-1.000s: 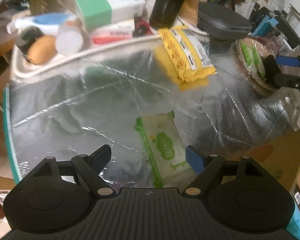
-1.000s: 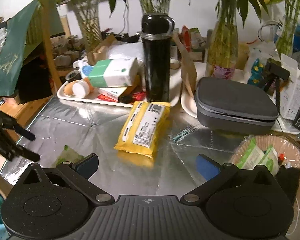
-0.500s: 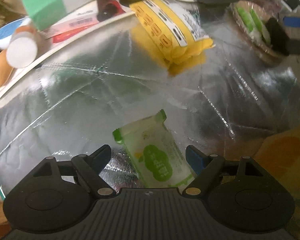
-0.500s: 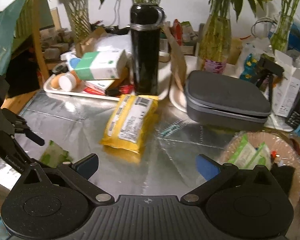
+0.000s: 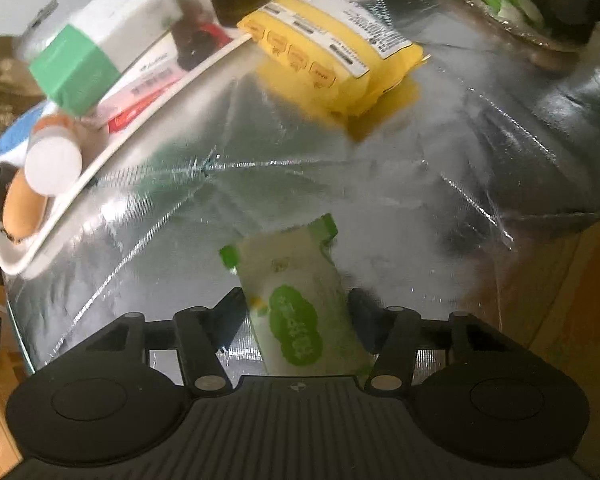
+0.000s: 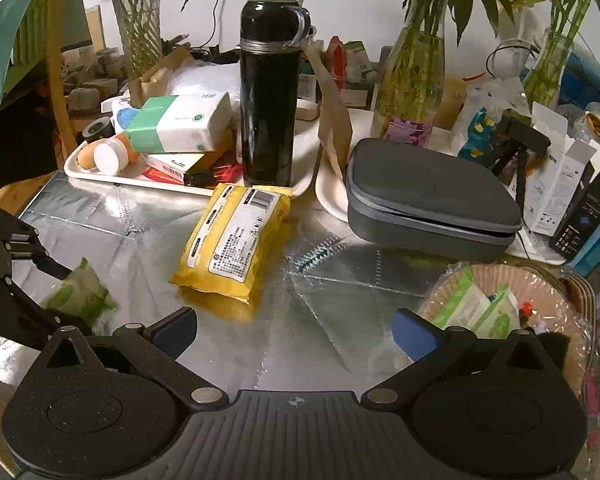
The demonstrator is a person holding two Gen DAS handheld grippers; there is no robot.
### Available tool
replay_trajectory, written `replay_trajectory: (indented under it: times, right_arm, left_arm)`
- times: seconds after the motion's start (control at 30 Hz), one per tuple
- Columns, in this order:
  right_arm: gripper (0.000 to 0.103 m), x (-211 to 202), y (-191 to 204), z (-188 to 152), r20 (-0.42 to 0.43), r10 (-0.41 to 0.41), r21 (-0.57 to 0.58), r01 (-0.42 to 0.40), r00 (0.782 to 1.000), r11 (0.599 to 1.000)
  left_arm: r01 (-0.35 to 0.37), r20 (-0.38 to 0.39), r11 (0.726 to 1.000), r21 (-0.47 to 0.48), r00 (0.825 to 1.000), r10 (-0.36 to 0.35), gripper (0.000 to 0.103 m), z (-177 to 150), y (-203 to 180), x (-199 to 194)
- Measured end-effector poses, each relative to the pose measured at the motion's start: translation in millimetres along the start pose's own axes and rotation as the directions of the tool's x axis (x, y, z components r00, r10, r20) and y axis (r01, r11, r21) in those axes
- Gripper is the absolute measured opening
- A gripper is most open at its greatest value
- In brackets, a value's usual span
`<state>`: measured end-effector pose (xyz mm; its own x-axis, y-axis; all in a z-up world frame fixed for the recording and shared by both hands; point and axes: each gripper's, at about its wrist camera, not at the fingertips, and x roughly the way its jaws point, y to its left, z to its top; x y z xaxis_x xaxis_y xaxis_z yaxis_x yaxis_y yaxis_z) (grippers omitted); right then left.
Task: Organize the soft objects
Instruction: 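Close the left gripper on the green-white soap bar, then grasp the yellow wipe pack with the right gripper while the left gripper holds the soap bar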
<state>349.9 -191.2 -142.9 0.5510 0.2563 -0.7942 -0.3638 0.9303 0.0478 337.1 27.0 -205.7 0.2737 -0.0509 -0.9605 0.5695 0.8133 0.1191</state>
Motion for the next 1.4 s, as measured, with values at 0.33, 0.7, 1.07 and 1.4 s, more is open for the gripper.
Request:
replay_trajectory:
  times: [0.33, 0.7, 1.07, 1.4]
  right_arm:
    - [0.103, 20, 14, 10, 0.002, 0.018, -0.041, -0.018, 1.0, 0.999]
    - [0.103, 63, 25, 23, 0.0, 0.1, -0.018, -0.1, 0.995, 0.995]
    - [0.103, 116, 48, 35, -0.003, 0.101, -0.012, -0.101, 0.995, 0.995]
    - [0.103, 170, 73, 43, -0.01, -0.031, -0.032, 0.031, 0.999, 0.999]
  left_arm:
    - [0.056, -0.004, 0.99, -0.129, 0.998, -0.057, 0.05, -10, 16, 1]
    - [0.005, 0.031, 0.983, -0.185, 1.0, 0.001, 0.047, -14, 26, -16]
    - [-0.025, 0.111, 0.969, -0.245, 0.992, 0.054, 0.048, -14, 39, -44]
    - [-0.116, 0.131, 0.965, -0.236, 0.98, 0.15, 0.047, -21, 42, -51]
